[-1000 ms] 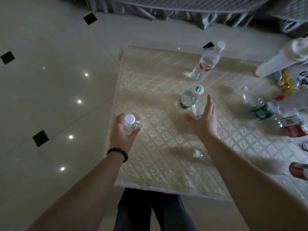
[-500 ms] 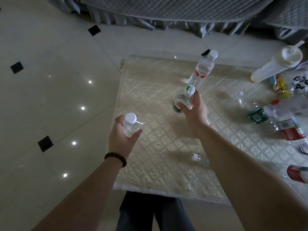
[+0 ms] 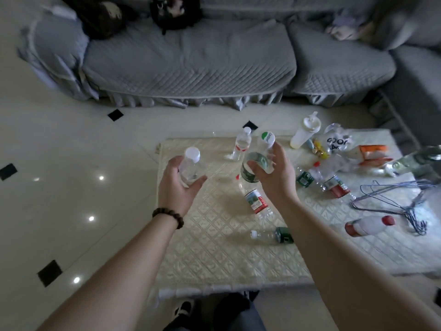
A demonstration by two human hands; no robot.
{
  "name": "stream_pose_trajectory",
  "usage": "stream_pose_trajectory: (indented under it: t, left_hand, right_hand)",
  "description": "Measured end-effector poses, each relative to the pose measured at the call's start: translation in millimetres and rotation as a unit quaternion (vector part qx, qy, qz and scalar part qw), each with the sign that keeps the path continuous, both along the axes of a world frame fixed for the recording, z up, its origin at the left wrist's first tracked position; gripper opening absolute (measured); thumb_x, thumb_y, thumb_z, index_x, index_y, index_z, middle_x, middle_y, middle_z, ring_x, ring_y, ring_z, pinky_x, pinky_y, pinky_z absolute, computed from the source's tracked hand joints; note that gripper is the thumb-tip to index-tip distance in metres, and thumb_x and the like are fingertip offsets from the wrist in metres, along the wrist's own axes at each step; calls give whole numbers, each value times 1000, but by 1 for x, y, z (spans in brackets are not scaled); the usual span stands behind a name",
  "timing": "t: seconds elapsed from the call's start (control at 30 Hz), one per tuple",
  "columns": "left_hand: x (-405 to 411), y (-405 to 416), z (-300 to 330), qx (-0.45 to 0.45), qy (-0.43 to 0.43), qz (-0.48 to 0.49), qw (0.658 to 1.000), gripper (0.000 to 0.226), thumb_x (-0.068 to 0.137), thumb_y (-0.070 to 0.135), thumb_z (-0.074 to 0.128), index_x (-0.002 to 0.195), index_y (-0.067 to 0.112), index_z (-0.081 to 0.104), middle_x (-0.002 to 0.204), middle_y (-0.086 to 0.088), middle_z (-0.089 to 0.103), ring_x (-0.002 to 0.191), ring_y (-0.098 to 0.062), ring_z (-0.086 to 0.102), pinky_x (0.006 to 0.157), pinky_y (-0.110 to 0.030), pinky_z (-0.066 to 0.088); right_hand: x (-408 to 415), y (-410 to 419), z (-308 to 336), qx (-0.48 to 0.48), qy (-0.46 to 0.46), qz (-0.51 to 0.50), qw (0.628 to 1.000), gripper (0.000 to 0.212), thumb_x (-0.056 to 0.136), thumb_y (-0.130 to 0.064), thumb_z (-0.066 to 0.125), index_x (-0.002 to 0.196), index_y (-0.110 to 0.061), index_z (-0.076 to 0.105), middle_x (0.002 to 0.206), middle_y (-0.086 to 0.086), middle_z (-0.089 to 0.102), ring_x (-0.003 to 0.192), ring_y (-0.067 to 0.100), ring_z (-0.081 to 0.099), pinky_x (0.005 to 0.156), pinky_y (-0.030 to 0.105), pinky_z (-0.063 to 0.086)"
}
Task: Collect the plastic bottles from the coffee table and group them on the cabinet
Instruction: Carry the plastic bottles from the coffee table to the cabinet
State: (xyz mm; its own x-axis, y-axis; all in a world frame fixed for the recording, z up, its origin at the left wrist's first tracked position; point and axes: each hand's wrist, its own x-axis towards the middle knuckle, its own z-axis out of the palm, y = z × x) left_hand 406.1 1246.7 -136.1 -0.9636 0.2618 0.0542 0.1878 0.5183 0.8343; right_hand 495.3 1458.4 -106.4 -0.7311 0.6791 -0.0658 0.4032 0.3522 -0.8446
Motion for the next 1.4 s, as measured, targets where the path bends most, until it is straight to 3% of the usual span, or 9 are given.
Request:
stream_pose_trajectory:
  t: [0.4, 0.53, 0.63, 0.77, 0.97, 1.1, 1.23, 1.4]
  left_hand:
    - [54, 26, 70, 1, 54, -187, 981, 58, 68, 44, 78, 114, 25, 48, 103, 11, 56, 87, -9, 52, 70, -24, 38]
    - [94, 43, 72, 4, 78, -271, 959, 60, 70, 41, 78, 116, 20, 47, 108, 12, 54, 88, -8, 50, 74, -23, 38]
    - [127, 60, 69, 3, 79, -338, 938, 68, 70, 45, 78, 123, 18, 46, 119, 3, 58, 101, -16, 56, 82, -28, 45]
    - [186, 90, 72, -1, 63, -423, 904, 70, 68, 49, 78, 123, 20, 46, 121, 1, 58, 106, -18, 56, 82, -26, 42]
    - [290, 136, 73, 16, 65, -548, 834, 67, 69, 45, 78, 121, 14, 49, 116, -5, 62, 101, -23, 59, 77, -26, 43]
    - [368, 171, 74, 11, 39, -607, 794, 69, 69, 45, 78, 124, 15, 48, 120, -6, 60, 105, -23, 59, 82, -27, 45]
    - [452, 212, 73, 12, 37, -668, 744, 67, 70, 44, 78, 123, 16, 48, 119, -5, 59, 106, -21, 57, 85, -28, 45]
    - [566, 271, 67, 18, 23, -710, 704, 71, 66, 46, 79, 124, 19, 49, 119, -4, 60, 103, -19, 59, 89, -34, 50]
  right_hand:
    - [122, -49, 51, 16, 62, -206, 976, 71, 75, -40, 75, 136, -31, 41, 129, -3, 53, 112, 15, 53, 93, 44, 50]
    - [182, -59, 52, 41, 61, -289, 954, 71, 74, -41, 76, 135, -32, 41, 128, -1, 55, 111, 18, 55, 90, 42, 50]
    - [235, -67, 48, 44, 61, -350, 934, 70, 74, -39, 76, 135, -31, 42, 125, 1, 57, 108, 18, 56, 88, 45, 52]
    - [312, -80, 43, 33, 68, -455, 887, 72, 71, -39, 79, 135, -28, 45, 124, 4, 58, 106, 19, 59, 90, 40, 53]
    - [435, -102, 44, 56, 44, -576, 815, 61, 74, -41, 75, 127, -32, 46, 117, 7, 60, 98, 21, 61, 83, 44, 55]
    - [519, -108, 43, 61, 24, -653, 755, 65, 74, -37, 76, 130, -28, 46, 120, 9, 57, 104, 24, 58, 90, 43, 51]
    - [597, -103, 43, 88, 1, -705, 704, 66, 75, -32, 77, 131, -17, 46, 121, 8, 56, 106, 21, 56, 92, 36, 47]
    - [695, -75, 36, 89, 3, -747, 658, 70, 75, -34, 78, 134, -17, 44, 126, 10, 55, 110, 23, 56, 95, 38, 48]
